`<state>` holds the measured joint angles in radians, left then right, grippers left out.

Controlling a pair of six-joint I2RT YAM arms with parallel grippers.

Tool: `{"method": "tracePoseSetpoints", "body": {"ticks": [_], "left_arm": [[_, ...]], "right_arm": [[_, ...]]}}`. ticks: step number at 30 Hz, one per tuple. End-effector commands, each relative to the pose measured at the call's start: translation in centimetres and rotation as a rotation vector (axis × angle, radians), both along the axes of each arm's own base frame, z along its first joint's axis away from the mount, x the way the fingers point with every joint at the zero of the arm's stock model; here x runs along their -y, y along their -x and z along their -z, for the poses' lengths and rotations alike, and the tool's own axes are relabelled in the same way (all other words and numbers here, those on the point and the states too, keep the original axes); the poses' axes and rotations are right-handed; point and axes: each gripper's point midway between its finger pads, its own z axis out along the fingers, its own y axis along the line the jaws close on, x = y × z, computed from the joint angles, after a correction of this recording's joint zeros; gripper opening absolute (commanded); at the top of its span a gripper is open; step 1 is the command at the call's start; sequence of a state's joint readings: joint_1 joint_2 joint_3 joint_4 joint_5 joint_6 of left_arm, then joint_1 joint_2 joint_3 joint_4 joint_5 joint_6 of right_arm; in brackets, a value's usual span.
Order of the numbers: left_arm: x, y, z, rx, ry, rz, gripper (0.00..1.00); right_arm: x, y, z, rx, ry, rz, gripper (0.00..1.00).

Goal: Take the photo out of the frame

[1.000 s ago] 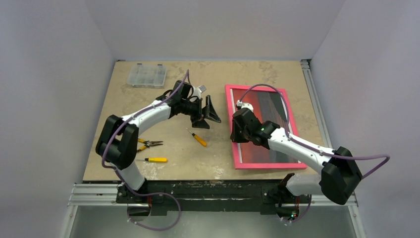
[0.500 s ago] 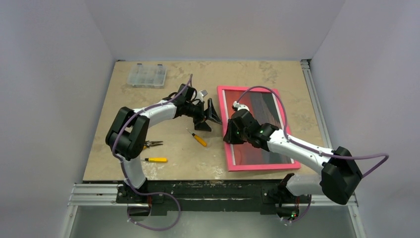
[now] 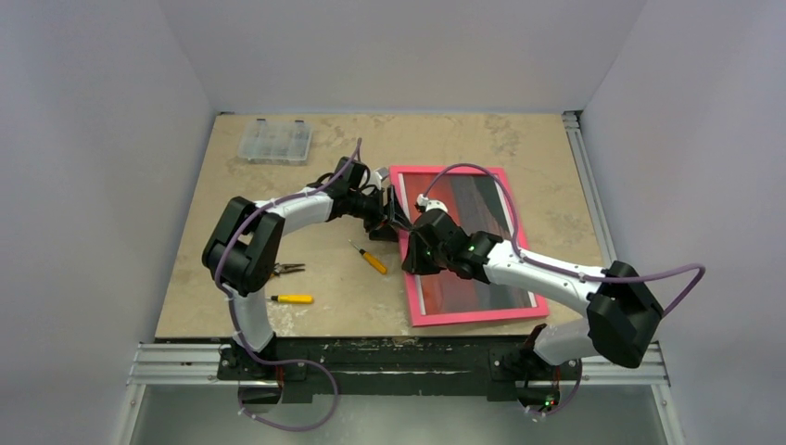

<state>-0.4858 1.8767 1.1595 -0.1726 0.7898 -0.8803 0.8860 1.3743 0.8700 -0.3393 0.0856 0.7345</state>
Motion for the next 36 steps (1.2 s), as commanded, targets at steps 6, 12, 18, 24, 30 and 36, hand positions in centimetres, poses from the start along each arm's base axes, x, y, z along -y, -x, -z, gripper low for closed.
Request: {"method": "tracePoseSetpoints", "body": {"ticks": [6, 12, 18, 24, 30, 36], "left_arm": [[1.1, -0.5, -1.5, 0.028, 0.072, 0.017, 0.45], [1.1, -0.5, -2.8, 0.064, 0.093, 0.024, 0.27], [1.0, -0.7, -3.3, 0.067, 0.103, 0.027, 0.0], [0.8, -0.8, -3.2, 0.033, 0.105, 0.009, 0.0], [0.4, -1.1, -4.4, 0.021, 0.115, -0.008, 0.0], [-0.4, -1.5, -5.1, 0.025, 0.09, -0.037, 0.0]], "right_arm": [[-4.5, -1.6, -6.1, 0.121, -0.188, -0.016, 0.0], [-4.0, -1.0, -5.5, 0.104, -0.143, -0.042, 0.1], [-1.5, -0.2, -5.9, 0.16, 0.082, -0.06, 0.81], [1.0, 2.0, -7.1, 0.215, 0.335, -0.097, 0.94], [0.8, 4.9, -6.3, 0.273, 0.515, -0.179, 0.95], [0.7, 5.6, -6.7, 0.304, 0.72, -0.028, 0.95]]}}
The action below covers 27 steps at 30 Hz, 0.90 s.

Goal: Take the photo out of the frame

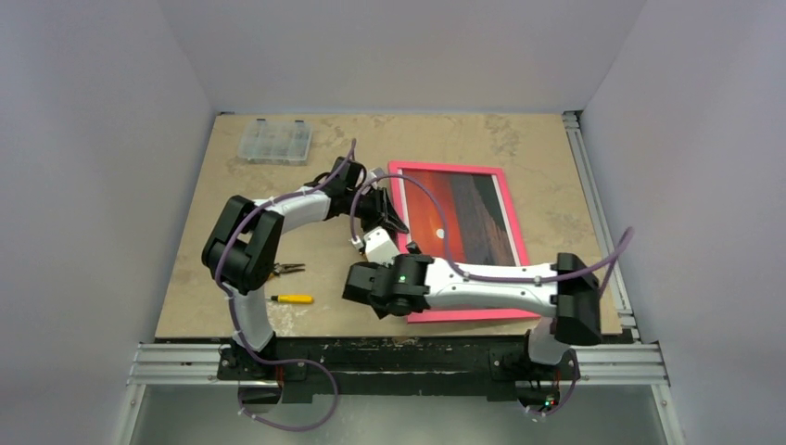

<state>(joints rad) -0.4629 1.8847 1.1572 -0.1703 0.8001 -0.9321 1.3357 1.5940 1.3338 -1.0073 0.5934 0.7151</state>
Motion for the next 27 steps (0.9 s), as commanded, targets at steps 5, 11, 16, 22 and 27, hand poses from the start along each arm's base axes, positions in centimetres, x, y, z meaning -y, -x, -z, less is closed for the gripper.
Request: {"method": "tracePoseSetpoints", "body": {"ticks": [5, 11, 16, 22, 27], "left_arm": [[0.1, -0.8, -5.0, 0.064, 0.075, 0.001, 0.0], [0.2, -0.6, -5.2, 0.049, 0.092, 0.002, 0.0], [0.2, -0.6, -5.6, 0.061, 0.096, 0.001, 0.0], [0.2, -0.5, -5.7, 0.06, 0.096, 0.001, 0.0], [0.2, -0.6, -5.6, 0.058, 0.094, 0.001, 0.0]], "right_arm": [[-0.3, -1.4, -2.0, 0.227, 0.21, 0.268, 0.94], [-2.0, -2.6, -0.2, 0.285, 0.225, 0.293, 0.8], [-1.7, -4.0, 0.7, 0.308, 0.275, 0.302, 0.66], [-0.7, -5.6, 1.7, 0.321, 0.324, 0.337, 0.53], [-0.4, -6.5, 2.1, 0.331, 0.353, 0.349, 0.54]]}}
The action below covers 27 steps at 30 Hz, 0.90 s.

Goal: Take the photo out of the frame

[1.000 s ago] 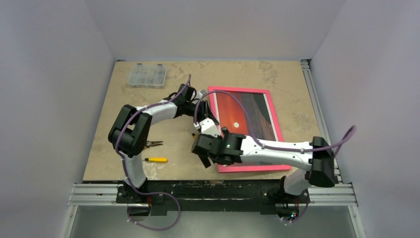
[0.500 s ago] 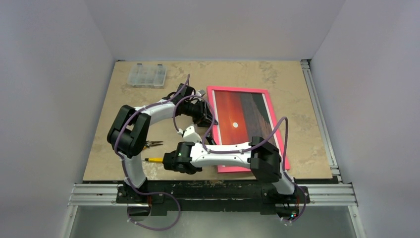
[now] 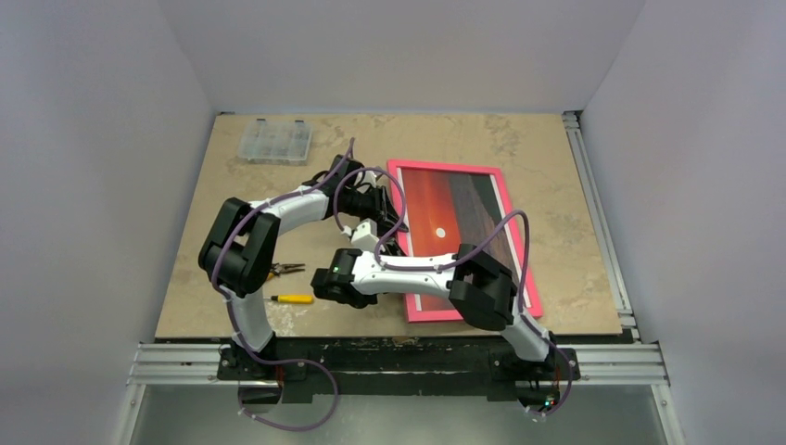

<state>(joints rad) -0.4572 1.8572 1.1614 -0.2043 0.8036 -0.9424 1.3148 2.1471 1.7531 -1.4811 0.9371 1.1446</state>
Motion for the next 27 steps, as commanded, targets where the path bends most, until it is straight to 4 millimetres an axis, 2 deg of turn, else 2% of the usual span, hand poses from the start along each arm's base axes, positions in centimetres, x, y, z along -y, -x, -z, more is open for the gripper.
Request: {"method": "tracePoseSetpoints", "body": {"ticks": [1, 5, 11, 14, 19, 21, 22, 23, 24, 27], "left_arm": [[0.5, -0.8, -4.5, 0.069, 0.091, 0.01, 0.0], [0.5, -0.8, -4.5, 0.069, 0.092, 0.01, 0.0], [0.4, -0.8, -4.5, 0.067, 0.089, 0.007, 0.0], [0.4, -0.7, -4.5, 0.069, 0.09, 0.003, 0.0], [0.3, -0.8, -4.6, 0.079, 0.092, -0.003, 0.0], [0.3, -0.8, -4.7, 0.083, 0.094, -0.006, 0.02], [0.1, -0.9, -4.8, 0.09, 0.096, -0.012, 0.07], [-0.1, -1.1, -5.0, 0.105, 0.094, -0.02, 0.17], [-0.5, -1.3, -5.3, 0.125, 0.09, -0.033, 0.34], [-1.7, -1.9, -6.4, 0.182, 0.084, -0.065, 0.54]], "right_arm": [[0.0, -1.5, -1.2, 0.077, 0.0, 0.01, 0.54], [0.5, -2.1, -1.1, 0.086, 0.024, 0.02, 0.53], [0.8, -2.6, -0.9, 0.088, 0.054, 0.016, 0.43], [0.9, -2.7, -0.8, 0.091, 0.063, 0.015, 0.33], [0.9, -2.8, -1.0, 0.095, 0.065, 0.01, 0.24], [1.0, -2.8, -1.6, 0.103, 0.056, 0.007, 0.12], [1.0, -2.9, -1.8, 0.107, 0.055, 0.005, 0.01], [1.0, -3.0, -2.1, 0.114, 0.053, 0.002, 0.0], [1.1, -3.0, -2.4, 0.119, 0.05, -0.001, 0.0], [1.2, -3.1, -3.3, 0.131, 0.043, -0.011, 0.0]]}}
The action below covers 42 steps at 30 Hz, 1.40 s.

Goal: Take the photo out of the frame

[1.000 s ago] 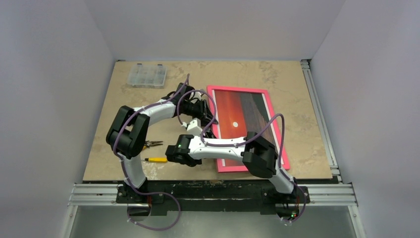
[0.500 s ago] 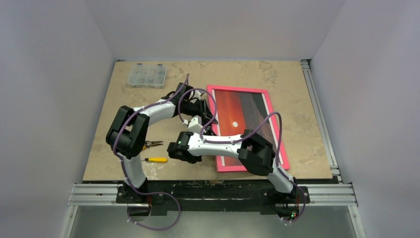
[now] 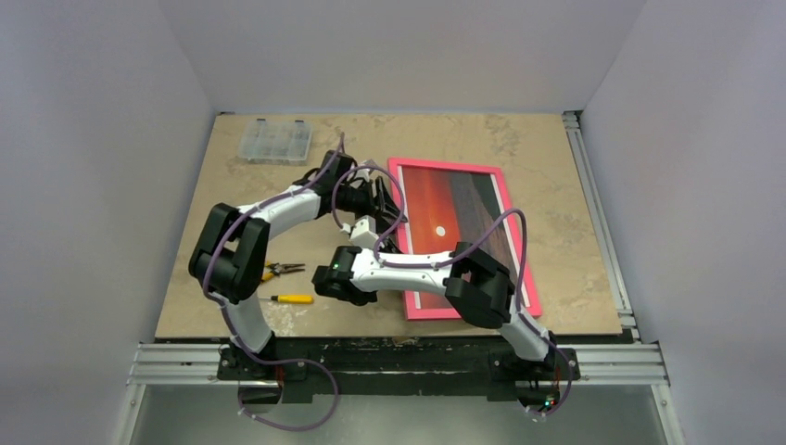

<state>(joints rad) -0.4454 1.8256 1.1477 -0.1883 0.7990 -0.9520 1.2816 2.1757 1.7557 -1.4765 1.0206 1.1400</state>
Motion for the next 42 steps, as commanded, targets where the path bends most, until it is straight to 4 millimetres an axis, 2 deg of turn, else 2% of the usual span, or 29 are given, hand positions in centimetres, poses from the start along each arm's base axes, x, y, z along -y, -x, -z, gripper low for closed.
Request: {"method": "tracePoseSetpoints", "body": {"ticks": [1, 5, 7, 10, 15, 17, 19, 21, 24, 30, 35, 42], "left_arm": [[-1.9, -1.9, -6.1, 0.177, 0.072, -0.06, 0.61], [-5.1, -3.5, -8.8, 0.27, 0.062, -0.143, 0.67], [-7.1, -4.3, -10.7, 0.337, 0.049, -0.19, 0.68], [-9.4, -4.4, -13.9, 0.446, 0.002, -0.249, 0.68], [-10.6, -3.5, -20.7, 0.587, 0.008, -0.284, 0.68], [-10.7, -3.2, -22.8, 0.632, 0.024, -0.292, 0.68], [-10.9, -3.2, -24.0, 0.67, 0.022, -0.295, 0.68], [-11.1, -3.3, -24.2, 0.697, 0.0, -0.29, 0.68], [-11.5, -3.5, -22.6, 0.699, -0.059, -0.273, 0.67], [-11.9, -3.9, -19.7, 0.692, -0.108, -0.262, 0.67], [-11.6, -3.8, -18.8, 0.669, -0.096, -0.244, 0.66], [-11.5, -3.6, -18.5, 0.664, -0.081, -0.248, 0.66]], "right_arm": [[0.7, -1.0, -3.6, 0.068, -0.009, -0.018, 0.0], [0.8, -1.2, -5.4, 0.08, -0.032, -0.035, 0.0], [0.9, -1.0, -6.3, 0.066, -0.05, -0.039, 0.0], [0.8, -1.0, -7.8, 0.071, -0.091, -0.05, 0.0], [0.8, -2.0, -11.3, 0.106, -0.195, -0.058, 0.0], [0.6, -2.8, -12.7, 0.093, -0.277, -0.077, 0.0], [0.2, -3.7, -14.1, 0.082, -0.371, -0.102, 0.0], [-0.1, -4.6, -15.9, 0.076, -0.474, -0.139, 0.0], [0.6, -6.4, -18.9, 0.104, -0.625, -0.168, 0.0], [4.7, -9.9, -23.4, 0.164, -0.851, -0.163, 0.0], [8.7, -12.4, -24.8, 0.211, -0.935, -0.061, 0.0], [13.5, -14.8, -24.4, 0.232, -1.14, 0.068, 0.0]]}}
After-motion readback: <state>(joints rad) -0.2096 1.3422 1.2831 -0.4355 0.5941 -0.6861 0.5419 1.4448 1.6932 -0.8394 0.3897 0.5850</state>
